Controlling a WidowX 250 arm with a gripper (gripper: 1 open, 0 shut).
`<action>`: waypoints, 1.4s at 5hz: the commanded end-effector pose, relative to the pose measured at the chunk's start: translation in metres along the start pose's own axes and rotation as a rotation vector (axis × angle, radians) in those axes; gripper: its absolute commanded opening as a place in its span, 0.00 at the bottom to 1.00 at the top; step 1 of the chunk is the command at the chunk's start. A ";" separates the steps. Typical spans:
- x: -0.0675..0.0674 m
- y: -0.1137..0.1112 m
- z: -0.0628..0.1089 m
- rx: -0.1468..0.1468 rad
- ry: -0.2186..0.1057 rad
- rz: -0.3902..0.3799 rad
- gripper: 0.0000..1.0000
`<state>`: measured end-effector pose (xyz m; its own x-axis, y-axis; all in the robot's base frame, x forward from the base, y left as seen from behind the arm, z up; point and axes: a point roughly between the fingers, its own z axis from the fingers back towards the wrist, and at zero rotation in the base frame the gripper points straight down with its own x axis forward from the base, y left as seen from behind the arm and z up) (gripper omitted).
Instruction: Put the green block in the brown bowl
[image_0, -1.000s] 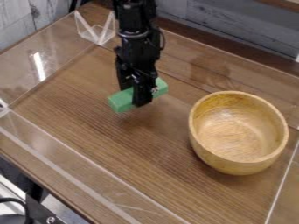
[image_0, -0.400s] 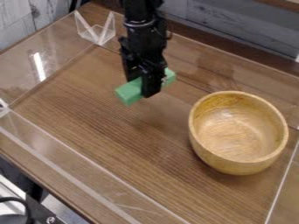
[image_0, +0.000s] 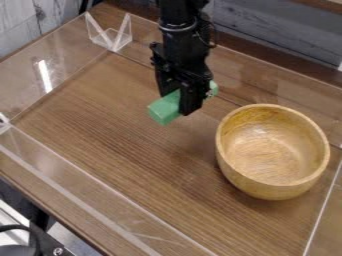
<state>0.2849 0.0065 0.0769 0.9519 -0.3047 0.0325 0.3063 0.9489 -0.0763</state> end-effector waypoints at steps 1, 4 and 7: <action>0.009 -0.012 0.022 0.025 -0.084 -0.007 0.00; 0.011 -0.044 0.031 0.026 -0.123 0.002 0.00; 0.009 -0.065 0.035 0.029 -0.146 0.019 0.00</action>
<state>0.2696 -0.0543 0.0992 0.9549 -0.2759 0.1095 0.2834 0.9571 -0.0600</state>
